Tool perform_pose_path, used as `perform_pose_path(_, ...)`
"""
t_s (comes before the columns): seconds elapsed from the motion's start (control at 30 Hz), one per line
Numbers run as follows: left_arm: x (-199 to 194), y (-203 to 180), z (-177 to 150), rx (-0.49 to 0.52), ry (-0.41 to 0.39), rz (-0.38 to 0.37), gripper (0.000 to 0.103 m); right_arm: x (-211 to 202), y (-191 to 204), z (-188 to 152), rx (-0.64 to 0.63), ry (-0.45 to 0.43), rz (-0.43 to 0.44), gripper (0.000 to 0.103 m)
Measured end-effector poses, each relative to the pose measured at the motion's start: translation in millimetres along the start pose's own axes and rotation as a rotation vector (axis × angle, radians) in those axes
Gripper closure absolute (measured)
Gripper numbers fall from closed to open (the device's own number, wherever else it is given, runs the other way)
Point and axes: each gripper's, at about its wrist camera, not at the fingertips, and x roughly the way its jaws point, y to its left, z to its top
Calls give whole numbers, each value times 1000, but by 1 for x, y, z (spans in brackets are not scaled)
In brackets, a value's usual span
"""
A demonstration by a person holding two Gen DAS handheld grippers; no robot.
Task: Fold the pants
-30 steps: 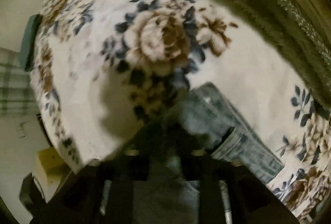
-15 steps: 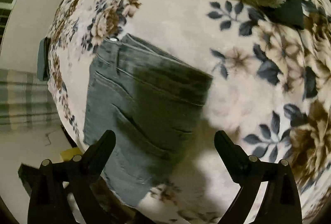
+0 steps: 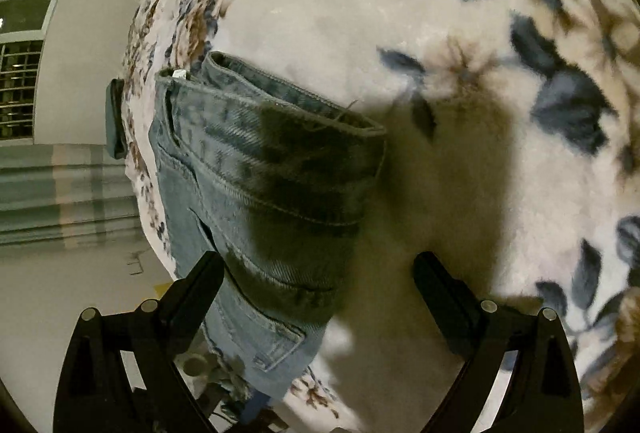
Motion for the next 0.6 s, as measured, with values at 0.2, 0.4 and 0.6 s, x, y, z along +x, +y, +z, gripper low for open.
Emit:
perform_pose_path(0.2,-8,1,-12,-73,2,-30,28,4,10,1,-26,2,21,5)
perform_pose_path(0.4,40,31,-1,-221,15,-39,22,10,13,2,-28,9,5,5)
perform_pose_path(0.6,23,15,12,-323,-91,-129,13,11,15,6,-8,-25,17,5)
